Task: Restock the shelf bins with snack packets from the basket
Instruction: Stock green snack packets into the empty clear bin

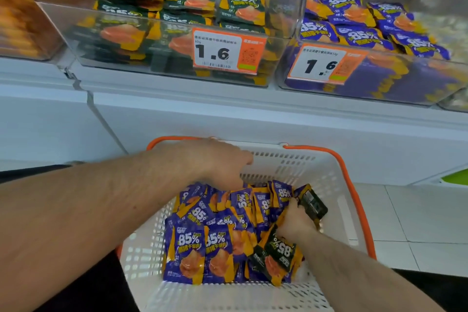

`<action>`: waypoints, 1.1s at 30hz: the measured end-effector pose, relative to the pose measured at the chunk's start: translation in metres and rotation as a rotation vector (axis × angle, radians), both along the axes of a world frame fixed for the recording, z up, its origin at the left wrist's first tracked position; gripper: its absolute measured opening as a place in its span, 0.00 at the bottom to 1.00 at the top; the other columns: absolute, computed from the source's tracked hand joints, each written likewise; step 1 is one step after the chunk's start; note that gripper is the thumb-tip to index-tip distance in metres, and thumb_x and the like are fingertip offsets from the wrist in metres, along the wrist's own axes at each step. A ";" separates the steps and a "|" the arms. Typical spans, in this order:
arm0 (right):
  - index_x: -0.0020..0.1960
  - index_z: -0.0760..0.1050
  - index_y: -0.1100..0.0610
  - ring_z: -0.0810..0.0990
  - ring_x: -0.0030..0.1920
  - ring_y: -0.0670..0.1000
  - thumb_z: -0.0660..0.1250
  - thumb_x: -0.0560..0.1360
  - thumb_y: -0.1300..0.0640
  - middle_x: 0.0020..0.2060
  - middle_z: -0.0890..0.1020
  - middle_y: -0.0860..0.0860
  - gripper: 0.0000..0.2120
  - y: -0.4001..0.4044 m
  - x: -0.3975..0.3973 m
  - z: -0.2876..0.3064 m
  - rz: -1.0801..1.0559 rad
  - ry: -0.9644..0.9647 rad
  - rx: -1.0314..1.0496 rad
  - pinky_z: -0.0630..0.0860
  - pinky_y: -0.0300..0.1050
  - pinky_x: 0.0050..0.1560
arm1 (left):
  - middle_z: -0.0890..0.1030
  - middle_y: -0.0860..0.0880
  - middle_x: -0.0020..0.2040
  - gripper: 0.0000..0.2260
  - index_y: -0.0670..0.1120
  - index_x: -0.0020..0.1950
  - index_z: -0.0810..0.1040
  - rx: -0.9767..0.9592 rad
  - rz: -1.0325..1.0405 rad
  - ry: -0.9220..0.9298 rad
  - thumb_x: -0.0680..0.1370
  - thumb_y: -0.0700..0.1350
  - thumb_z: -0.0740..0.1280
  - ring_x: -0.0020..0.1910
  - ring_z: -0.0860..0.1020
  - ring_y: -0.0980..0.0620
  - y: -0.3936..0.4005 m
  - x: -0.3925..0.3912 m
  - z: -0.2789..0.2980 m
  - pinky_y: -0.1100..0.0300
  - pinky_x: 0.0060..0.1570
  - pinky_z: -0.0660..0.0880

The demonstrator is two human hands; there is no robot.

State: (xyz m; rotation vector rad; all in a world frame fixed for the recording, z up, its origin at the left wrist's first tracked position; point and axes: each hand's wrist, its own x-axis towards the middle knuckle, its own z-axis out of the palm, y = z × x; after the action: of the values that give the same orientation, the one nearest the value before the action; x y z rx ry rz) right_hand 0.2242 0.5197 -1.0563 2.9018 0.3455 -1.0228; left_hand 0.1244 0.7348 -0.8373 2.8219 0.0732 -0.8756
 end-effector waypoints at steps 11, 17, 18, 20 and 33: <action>0.76 0.52 0.54 0.70 0.67 0.57 0.79 0.61 0.41 0.66 0.72 0.53 0.54 -0.006 -0.015 0.003 0.239 -0.072 -0.186 0.67 0.53 0.67 | 0.72 0.50 0.70 0.27 0.54 0.77 0.56 -0.038 0.032 -0.014 0.80 0.52 0.61 0.60 0.75 0.48 -0.001 -0.004 0.001 0.52 0.58 0.75; 0.60 0.69 0.51 0.77 0.56 0.53 0.75 0.68 0.46 0.52 0.79 0.49 0.25 0.000 -0.027 0.012 0.371 -0.085 -0.186 0.69 0.53 0.62 | 0.69 0.50 0.73 0.27 0.53 0.78 0.55 -0.031 0.027 0.033 0.81 0.53 0.60 0.67 0.71 0.48 0.001 -0.009 0.000 0.54 0.64 0.65; 0.58 0.72 0.51 0.78 0.54 0.53 0.75 0.69 0.49 0.50 0.80 0.48 0.21 0.005 -0.023 0.017 0.366 -0.023 -0.167 0.70 0.53 0.61 | 0.69 0.50 0.73 0.27 0.53 0.78 0.56 -0.022 0.026 0.047 0.81 0.53 0.60 0.67 0.71 0.48 0.002 -0.009 0.000 0.53 0.65 0.64; 0.57 0.77 0.55 0.79 0.49 0.53 0.73 0.72 0.55 0.47 0.81 0.51 0.14 0.019 -0.009 0.032 0.342 0.104 -0.098 0.77 0.52 0.54 | 0.70 0.51 0.72 0.26 0.54 0.77 0.57 -0.016 0.047 0.062 0.81 0.53 0.60 0.67 0.71 0.48 0.006 -0.008 0.002 0.50 0.68 0.61; 0.43 0.78 0.57 0.81 0.42 0.49 0.63 0.79 0.68 0.38 0.84 0.50 0.10 0.100 0.005 0.195 -0.195 0.450 1.176 0.76 0.43 0.45 | 0.73 0.43 0.56 0.20 0.40 0.64 0.72 -0.481 0.758 -0.088 0.80 0.53 0.66 0.54 0.73 0.46 0.063 -0.021 0.037 0.57 0.50 0.68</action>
State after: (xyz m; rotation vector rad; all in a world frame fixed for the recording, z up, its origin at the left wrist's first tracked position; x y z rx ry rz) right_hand 0.2297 0.6195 -0.8617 3.6416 0.9802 -2.0768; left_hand 0.1034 0.7975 -0.7999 2.1057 0.7486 -0.4944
